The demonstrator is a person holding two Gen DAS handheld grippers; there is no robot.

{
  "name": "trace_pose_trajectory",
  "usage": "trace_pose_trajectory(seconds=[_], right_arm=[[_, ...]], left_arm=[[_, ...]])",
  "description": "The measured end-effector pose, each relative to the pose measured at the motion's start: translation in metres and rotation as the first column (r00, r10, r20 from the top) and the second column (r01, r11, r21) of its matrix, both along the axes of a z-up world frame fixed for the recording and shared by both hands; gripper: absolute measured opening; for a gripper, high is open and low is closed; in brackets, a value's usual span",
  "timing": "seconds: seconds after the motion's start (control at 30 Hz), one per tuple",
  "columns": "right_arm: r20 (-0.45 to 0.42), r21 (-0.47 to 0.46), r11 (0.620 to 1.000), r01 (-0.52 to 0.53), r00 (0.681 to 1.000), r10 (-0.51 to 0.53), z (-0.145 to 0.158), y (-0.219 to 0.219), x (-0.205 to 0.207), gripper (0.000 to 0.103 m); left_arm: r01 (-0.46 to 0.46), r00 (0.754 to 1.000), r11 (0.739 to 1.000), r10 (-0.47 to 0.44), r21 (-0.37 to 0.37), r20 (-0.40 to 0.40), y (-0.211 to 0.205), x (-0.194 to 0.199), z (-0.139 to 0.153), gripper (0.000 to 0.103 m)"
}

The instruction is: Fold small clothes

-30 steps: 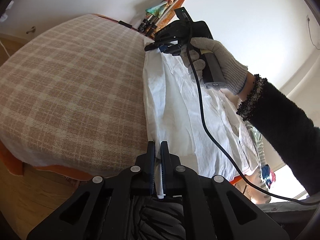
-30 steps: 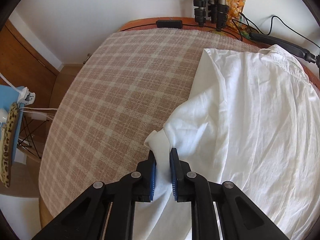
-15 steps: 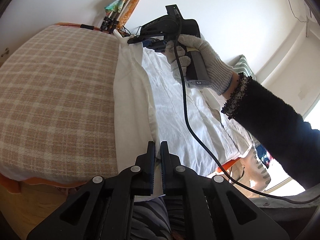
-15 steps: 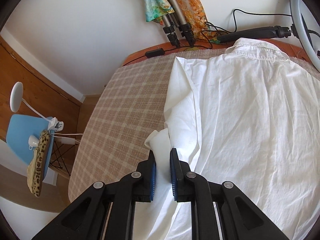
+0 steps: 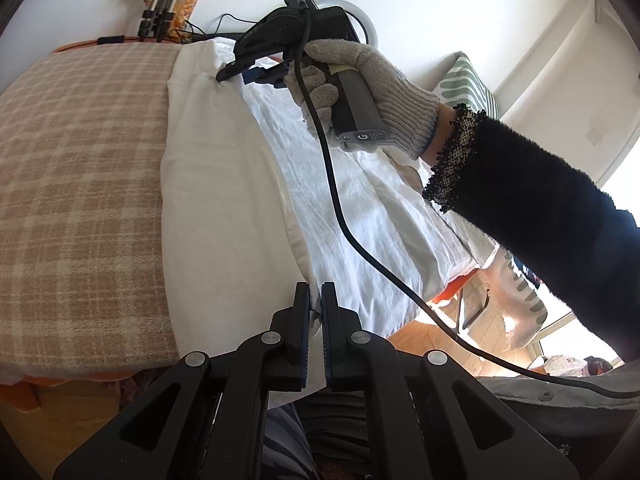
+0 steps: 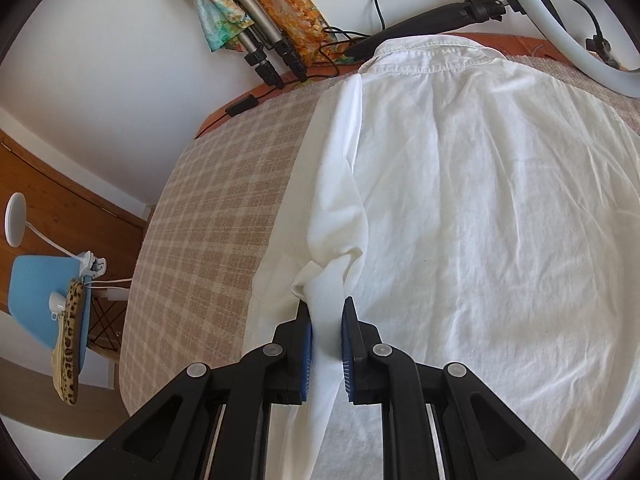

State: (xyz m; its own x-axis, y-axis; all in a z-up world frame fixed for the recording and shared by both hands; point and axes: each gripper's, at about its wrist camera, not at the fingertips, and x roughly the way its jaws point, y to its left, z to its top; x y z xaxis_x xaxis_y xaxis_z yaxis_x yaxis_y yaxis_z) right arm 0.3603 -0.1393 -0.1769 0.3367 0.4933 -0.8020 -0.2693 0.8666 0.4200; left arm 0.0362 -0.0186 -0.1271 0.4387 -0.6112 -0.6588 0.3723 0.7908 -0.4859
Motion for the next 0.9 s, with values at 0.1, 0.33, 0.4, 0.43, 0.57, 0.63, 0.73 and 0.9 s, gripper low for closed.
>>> trace_pose_trajectory(seconds=[0.1, 0.33, 0.4, 0.43, 0.57, 0.63, 0.73, 0.9], right_arm=[[0.009, -0.028, 1.0, -0.009, 1.0, 0.009, -0.002, 0.0, 0.003, 0.011], [0.003, -0.046, 0.999, -0.006, 1.0, 0.006, -0.001, -0.012, 0.002, 0.035], [-0.023, -0.006, 1.0, -0.007, 1.0, 0.007, 0.0, -0.021, -0.005, 0.038], [-0.042, 0.034, 0.999, -0.015, 0.999, 0.017, 0.0, -0.026, -0.011, 0.038], [-0.062, 0.098, 0.993, -0.065, 0.996, 0.071, -0.001, -0.044, -0.051, 0.039], [-0.083, 0.126, 0.987, -0.099, 0.99, 0.11, -0.006, -0.049, -0.077, 0.039], [-0.098, 0.132, 0.981, -0.141, 0.983, 0.154, -0.016, -0.052, -0.113, 0.039], [-0.114, 0.18, 0.97, -0.165, 0.976, 0.188, -0.03, -0.056, -0.165, 0.039]], left_arm=[[0.015, 1.0, 1.0, -0.016, -0.017, -0.016, -0.002, -0.005, 0.005, 0.012], [-0.056, 0.997, 0.998, 0.056, -0.001, 0.044, 0.03, -0.019, 0.026, 0.012], [-0.096, 0.994, 0.995, 0.095, 0.021, 0.047, 0.043, -0.016, 0.024, 0.012], [-0.118, 0.992, 0.993, 0.117, 0.025, 0.046, 0.05, -0.014, 0.022, 0.012], [-0.175, 0.985, 0.984, 0.174, 0.024, 0.02, 0.07, -0.006, 0.01, 0.012], [-0.184, 0.983, 0.982, 0.183, 0.035, 0.019, 0.072, -0.002, 0.005, 0.012], [-0.172, 0.985, 0.984, 0.171, 0.051, 0.023, 0.068, 0.004, 0.001, 0.012], [-0.156, 0.988, 0.986, 0.155, 0.058, 0.009, 0.059, 0.011, -0.008, 0.012]])
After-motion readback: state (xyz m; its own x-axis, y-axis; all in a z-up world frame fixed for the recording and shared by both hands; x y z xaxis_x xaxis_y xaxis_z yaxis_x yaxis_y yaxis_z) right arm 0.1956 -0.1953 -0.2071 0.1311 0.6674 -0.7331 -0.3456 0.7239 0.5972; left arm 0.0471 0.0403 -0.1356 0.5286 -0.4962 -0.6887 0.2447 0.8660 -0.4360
